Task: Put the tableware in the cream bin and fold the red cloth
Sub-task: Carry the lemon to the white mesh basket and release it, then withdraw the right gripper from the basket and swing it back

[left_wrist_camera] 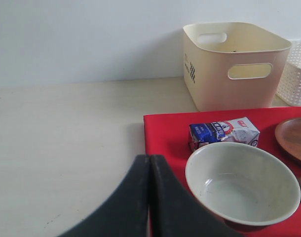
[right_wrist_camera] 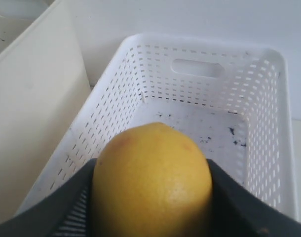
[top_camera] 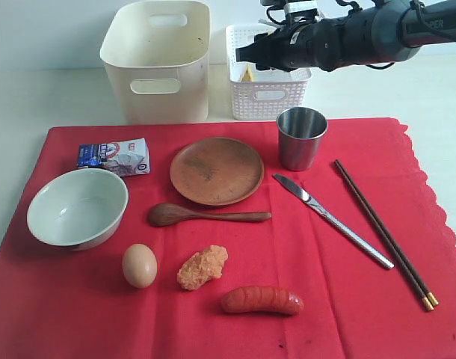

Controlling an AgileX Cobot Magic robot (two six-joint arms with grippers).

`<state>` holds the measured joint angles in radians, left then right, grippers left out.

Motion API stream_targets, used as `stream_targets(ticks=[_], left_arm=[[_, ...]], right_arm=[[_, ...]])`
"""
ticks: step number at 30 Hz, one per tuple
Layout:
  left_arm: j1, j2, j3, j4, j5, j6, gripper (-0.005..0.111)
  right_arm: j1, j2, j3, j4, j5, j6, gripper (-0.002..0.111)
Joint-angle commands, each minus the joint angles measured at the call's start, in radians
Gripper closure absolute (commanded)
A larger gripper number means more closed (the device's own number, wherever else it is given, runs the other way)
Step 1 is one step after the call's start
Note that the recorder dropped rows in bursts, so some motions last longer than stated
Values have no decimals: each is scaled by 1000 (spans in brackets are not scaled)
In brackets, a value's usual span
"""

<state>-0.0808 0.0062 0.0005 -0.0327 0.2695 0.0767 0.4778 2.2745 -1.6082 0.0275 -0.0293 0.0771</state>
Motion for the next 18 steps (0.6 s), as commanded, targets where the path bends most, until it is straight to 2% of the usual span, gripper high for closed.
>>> stream_targets(ticks=[1,9,18], left_arm=[[1,-6,-1,-10,-3,-3,106],[1,-6,-1,-10,-3,-3,106],[1,-6,-1,-10,-3,-3,106]], right_arm=[[-6,-7,-14,-10,-28,-4,49],[-6,-7,-14,-10,-45,-6,33],[-6,-7,-14,-10,-24,-6,33]])
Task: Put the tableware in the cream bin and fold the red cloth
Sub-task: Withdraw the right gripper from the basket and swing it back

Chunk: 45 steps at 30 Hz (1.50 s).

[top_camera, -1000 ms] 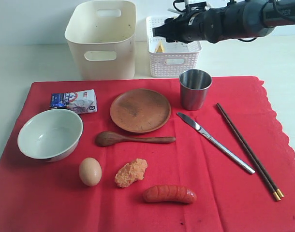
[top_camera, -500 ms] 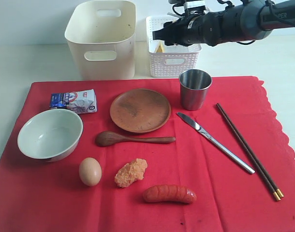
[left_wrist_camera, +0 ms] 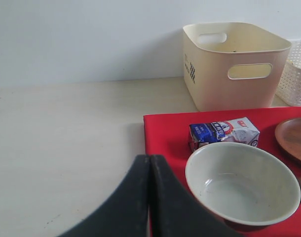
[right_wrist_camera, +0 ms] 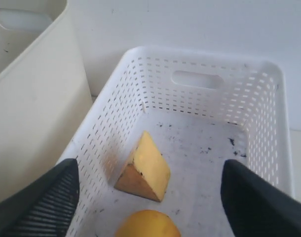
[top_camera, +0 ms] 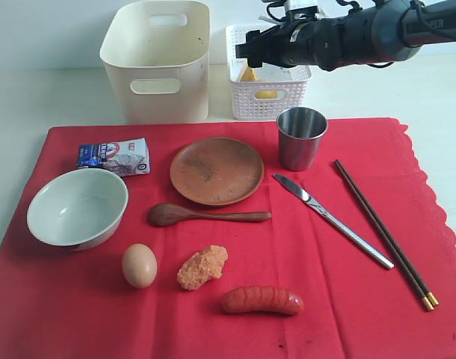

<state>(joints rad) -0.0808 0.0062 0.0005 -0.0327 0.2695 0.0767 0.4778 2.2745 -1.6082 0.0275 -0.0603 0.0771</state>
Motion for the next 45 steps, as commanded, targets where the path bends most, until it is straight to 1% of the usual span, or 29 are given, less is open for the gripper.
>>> stream_targets(ticks=[1,3,6,9,11,15,21,24,28,36,40,45], left_arm=[[1,-6,-1,-10,-3,-3,106],[1,-6,-1,-10,-3,-3,106],[1,-6,-1,-10,-3,-3,106],[1,-6,-1,-10,-3,-3,106],[1,-6,-1,-10,-3,-3,106],[1,-6,-1,-10,-3,-3,106],[1,-6,-1,-10,-3,-3,106],[1,-6,-1,-10,-3,-3,106],[1,-6,-1,-10,-3,-3,106],[1,-6,-1,-10,-3,-3,106],[1,-6,-1,-10,-3,-3,106],[1,-6,-1,-10,-3,-3,106]], right_arm=[[-6,-7,-14,-10,10,-6,33],[-6,-10,-14,-10,18,-6,33],[-6,-43,-14,-10,77,-6,35],[-6,-89,-14,-10,146,-6,40],[-6,-122,-14,-12,209,-6,45],[-6,-183,-14,-12,308,-6,60],[-6,-228,-14,-12,413,-6,86],[-6,-240,-3,-12,430,-6,96],[-6,-273,75,-12,377,-6,108],[-6,-404,315,-8,199,1,108],[-6,-501,464,-3,75,1,108],[-6,-609,597,-3,22,1,108]])
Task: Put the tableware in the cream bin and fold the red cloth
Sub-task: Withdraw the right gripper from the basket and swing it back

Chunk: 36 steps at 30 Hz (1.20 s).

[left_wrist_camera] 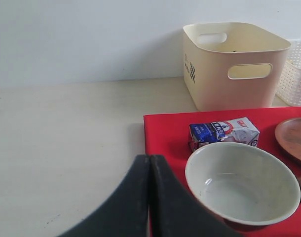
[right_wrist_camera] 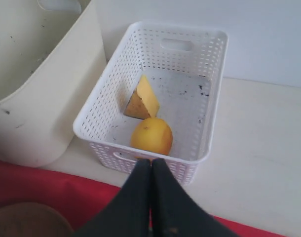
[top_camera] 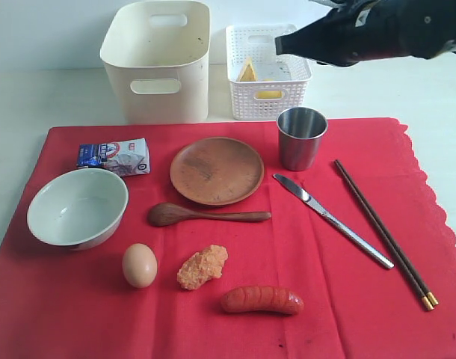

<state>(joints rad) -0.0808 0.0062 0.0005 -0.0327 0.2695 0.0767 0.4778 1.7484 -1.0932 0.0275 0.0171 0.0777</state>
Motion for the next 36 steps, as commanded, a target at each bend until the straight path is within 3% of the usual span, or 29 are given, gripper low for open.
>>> stream_targets(ticks=[1,19,36], left_arm=[[1,-6,-1,-10,-3,-3,106],[1,-6,-1,-10,-3,-3,106],[1,-6,-1,-10,-3,-3,106]], right_arm=[[-6,-104,109,-3,-60,1,108],[-6,-372,473,-1,-325,5,108],[-1,-504,550,-65,-272,2,108]])
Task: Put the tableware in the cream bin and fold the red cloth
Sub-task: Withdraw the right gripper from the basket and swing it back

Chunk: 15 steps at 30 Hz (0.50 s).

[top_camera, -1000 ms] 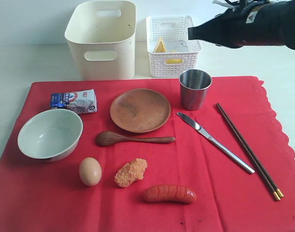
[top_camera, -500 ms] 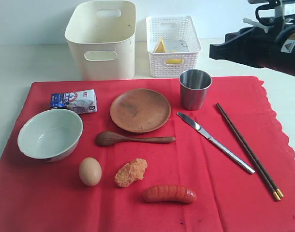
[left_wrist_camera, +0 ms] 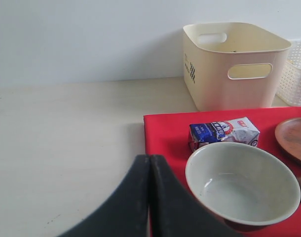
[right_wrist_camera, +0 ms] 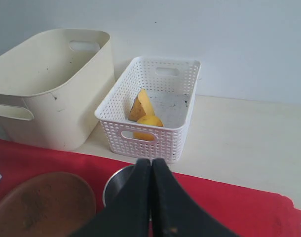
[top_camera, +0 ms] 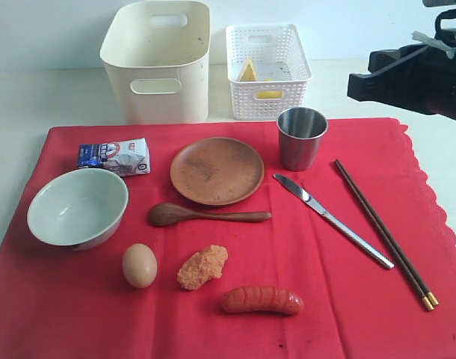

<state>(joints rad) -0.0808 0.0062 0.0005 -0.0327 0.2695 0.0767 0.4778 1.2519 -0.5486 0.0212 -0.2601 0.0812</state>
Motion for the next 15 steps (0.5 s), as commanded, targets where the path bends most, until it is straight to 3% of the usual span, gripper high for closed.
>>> stream_targets(ticks=[1,6,15], left_arm=[[1,-6,-1,-10,-3,-3,106],[1,-6,-1,-10,-3,-3,106],[1,-6,-1,-10,-3,-3,106]], right_arm=[[-1,-7,5,-68,5,1,108],[-1,-7,5,-148,12,79,108],[-1,-3,5,-576,-4,424,108]])
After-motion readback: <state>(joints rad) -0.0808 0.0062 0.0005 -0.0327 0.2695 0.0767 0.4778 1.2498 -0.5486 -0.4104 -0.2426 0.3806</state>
